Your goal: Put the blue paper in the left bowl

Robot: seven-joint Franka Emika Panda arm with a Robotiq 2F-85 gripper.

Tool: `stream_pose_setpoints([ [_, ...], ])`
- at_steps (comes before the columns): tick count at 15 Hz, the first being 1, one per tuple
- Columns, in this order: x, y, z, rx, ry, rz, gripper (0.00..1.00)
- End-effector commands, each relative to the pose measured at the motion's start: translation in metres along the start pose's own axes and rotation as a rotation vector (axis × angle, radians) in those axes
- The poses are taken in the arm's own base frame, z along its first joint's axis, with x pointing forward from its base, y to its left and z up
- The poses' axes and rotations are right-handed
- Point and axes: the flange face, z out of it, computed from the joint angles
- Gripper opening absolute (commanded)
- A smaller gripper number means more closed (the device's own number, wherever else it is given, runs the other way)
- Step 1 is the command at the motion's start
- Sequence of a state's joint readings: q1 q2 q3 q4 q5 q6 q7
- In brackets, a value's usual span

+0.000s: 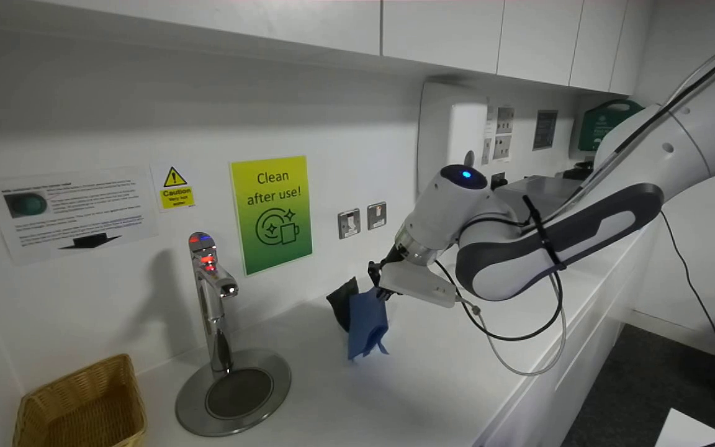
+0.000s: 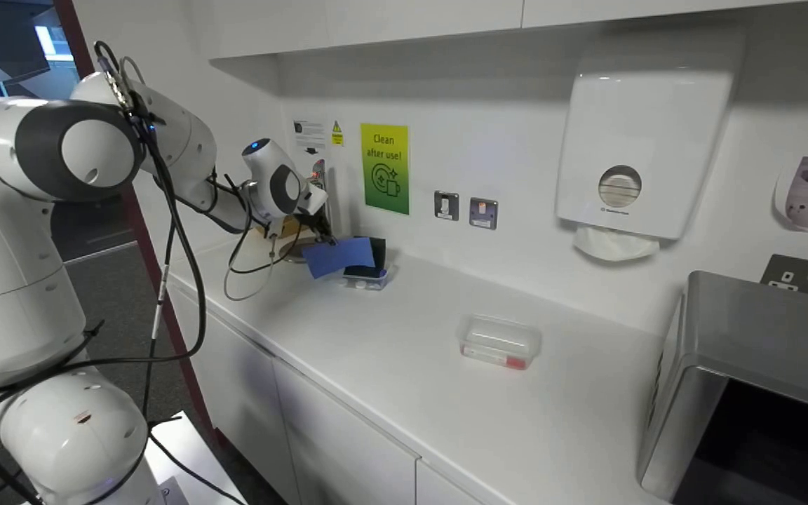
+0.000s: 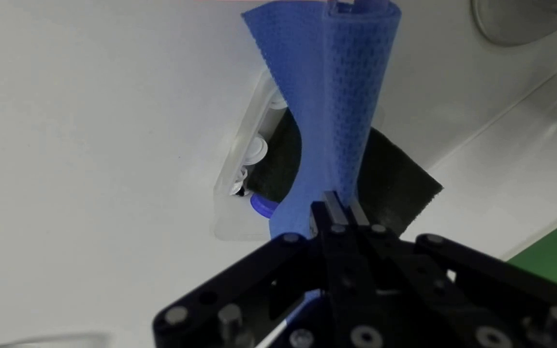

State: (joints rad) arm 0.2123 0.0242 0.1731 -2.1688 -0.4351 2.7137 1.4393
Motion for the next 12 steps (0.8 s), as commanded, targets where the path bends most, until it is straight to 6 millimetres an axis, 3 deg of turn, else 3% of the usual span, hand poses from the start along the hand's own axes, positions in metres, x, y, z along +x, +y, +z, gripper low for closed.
stream_pose_setpoints([
  [1, 0.005, 0.003, -0.026, 0.006, 0.037, 0.008, 0.01],
  [8, 0.005, 0.002, -0.027, 0.000, -0.039, 0.055, 0.01],
  [12, -0.005, 0.005, -0.022, -0.086, -0.133, 0.006, 0.01],
])
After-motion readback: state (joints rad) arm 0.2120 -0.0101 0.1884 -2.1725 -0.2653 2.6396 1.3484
